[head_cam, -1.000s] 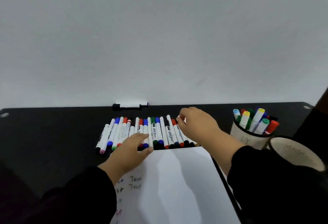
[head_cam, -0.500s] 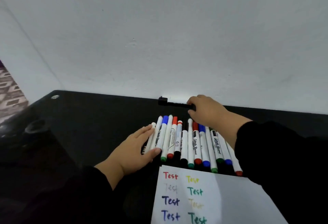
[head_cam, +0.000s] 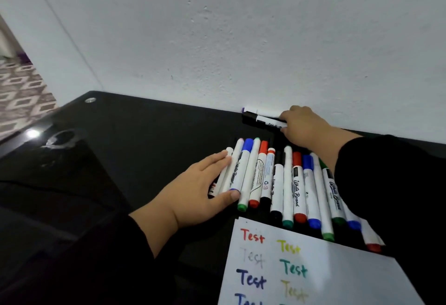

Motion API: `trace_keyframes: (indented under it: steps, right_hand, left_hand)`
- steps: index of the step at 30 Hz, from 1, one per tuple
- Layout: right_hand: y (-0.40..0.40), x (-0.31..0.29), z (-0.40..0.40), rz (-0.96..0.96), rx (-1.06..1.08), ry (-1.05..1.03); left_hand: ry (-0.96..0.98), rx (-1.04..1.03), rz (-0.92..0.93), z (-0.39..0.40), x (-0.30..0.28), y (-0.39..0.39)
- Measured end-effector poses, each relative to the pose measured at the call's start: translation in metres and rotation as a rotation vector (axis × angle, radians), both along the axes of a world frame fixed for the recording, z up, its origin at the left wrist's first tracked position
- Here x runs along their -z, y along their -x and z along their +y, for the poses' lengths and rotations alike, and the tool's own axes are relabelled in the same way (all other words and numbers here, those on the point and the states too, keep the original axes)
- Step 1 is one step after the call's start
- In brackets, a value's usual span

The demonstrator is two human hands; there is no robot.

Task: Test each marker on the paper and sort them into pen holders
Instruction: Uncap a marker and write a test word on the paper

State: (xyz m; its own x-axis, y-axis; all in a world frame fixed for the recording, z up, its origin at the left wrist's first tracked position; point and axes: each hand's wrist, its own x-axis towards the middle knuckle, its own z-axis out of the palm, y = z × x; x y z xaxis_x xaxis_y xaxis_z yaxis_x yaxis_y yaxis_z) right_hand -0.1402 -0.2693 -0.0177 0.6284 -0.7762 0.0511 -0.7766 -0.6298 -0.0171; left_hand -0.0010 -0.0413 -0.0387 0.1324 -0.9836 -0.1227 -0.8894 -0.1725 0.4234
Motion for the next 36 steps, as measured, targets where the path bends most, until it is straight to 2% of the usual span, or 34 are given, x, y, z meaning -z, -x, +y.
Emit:
trace_keyframes:
  steps: [8,14,21,27,31,34,36]
  right_hand:
    - [0.009,-0.008,0.019,-0.148,-0.035,0.010]
    - [0.033,-0.039,0.065,-0.206,-0.063,-0.059]
    - [0.079,-0.084,0.138,-0.265,-0.043,-0.172]
    - [0.116,-0.093,0.201,-0.289,-0.011,-0.338]
    - [0.140,-0.092,0.248,-0.342,0.016,-0.418]
    - [0.159,-0.084,0.275,-0.464,0.043,-0.531]
    - [0.169,-0.075,0.288,-0.651,0.094,-0.656]
  left_hand:
    - [0.024,-0.004,0.003,0.000,0.003,0.000]
    - [0.105,-0.072,0.017,0.007,-0.007,0.006]
    - [0.291,-0.215,0.256,0.046,-0.035,0.050]
    - [0.290,-0.288,0.486,0.101,-0.049,0.096]
    - [0.258,-0.390,0.520,0.135,-0.050,0.117]
    - [0.204,-0.462,0.558,0.152,-0.048,0.126]
    - [0.178,-0.470,0.611,0.162,-0.046,0.130]
